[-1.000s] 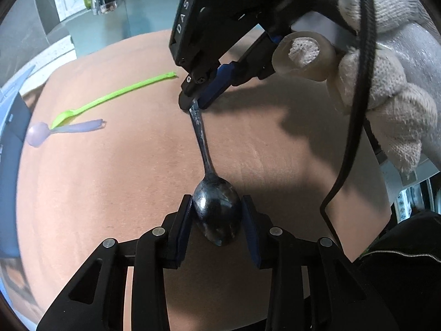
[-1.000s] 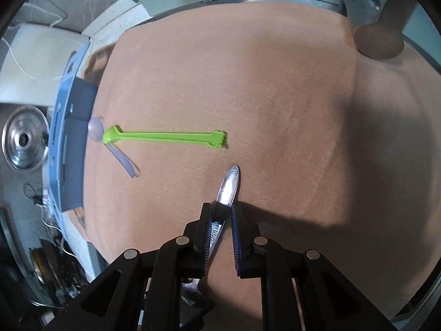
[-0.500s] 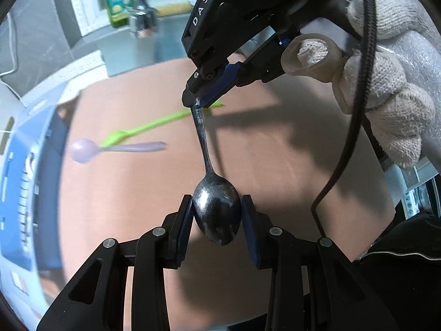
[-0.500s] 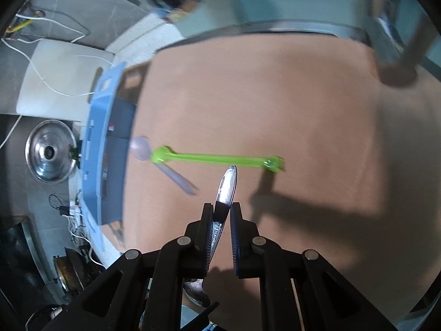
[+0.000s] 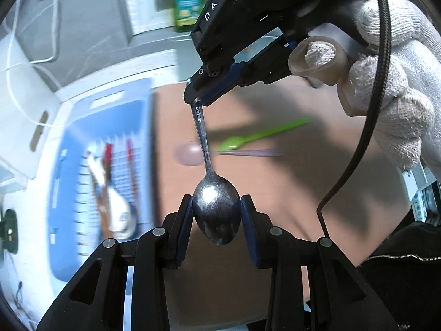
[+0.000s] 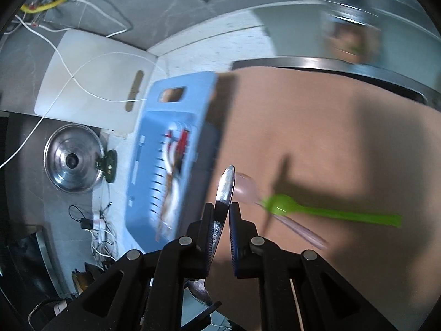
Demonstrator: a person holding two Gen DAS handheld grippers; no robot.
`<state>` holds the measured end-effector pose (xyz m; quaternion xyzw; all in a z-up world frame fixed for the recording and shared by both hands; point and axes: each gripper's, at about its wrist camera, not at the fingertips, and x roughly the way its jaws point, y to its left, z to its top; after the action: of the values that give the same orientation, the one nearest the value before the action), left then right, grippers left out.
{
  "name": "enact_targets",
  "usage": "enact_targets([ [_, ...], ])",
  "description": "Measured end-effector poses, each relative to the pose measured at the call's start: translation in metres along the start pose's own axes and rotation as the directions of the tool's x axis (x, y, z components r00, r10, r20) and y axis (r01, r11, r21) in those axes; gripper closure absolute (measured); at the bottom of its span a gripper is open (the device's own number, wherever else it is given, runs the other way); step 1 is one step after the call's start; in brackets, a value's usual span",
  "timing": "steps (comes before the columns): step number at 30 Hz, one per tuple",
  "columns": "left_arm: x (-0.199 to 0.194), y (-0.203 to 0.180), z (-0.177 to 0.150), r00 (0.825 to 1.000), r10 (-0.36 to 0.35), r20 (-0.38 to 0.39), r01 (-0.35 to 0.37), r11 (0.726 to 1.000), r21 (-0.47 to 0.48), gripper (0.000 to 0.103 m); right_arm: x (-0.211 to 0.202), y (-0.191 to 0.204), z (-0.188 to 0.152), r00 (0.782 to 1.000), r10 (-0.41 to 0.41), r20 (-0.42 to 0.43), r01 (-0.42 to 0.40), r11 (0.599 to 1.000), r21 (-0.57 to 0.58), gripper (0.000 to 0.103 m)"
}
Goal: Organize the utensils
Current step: 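Carry the metal spoon with the left tool over the blue basket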
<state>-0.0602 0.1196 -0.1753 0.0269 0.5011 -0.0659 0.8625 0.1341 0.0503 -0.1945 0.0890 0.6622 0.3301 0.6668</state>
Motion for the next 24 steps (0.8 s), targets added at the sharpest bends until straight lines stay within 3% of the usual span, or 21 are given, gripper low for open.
enact_targets([
  [11,0.012,0.086,-0.008,0.999,0.045,-0.019,-0.046,0.995,-0.091,0.07,0.072,0.087,0.031,1.0,0.017,-0.025,-0.018,0.999,-0.05,0.095],
  [18,0.028,0.121,-0.013,0.998,0.04,-0.054,-0.047,0.99,-0.136,0.07,0.111,0.106,0.042,0.999,-0.001,-0.053,-0.003,0.998,-0.065,0.095],
  [24,0.039,0.13,-0.015,0.996,0.035,-0.087,-0.048,0.987,-0.153,0.07,0.139,0.11,0.049,0.996,-0.015,-0.089,0.009,0.998,-0.062,0.095],
])
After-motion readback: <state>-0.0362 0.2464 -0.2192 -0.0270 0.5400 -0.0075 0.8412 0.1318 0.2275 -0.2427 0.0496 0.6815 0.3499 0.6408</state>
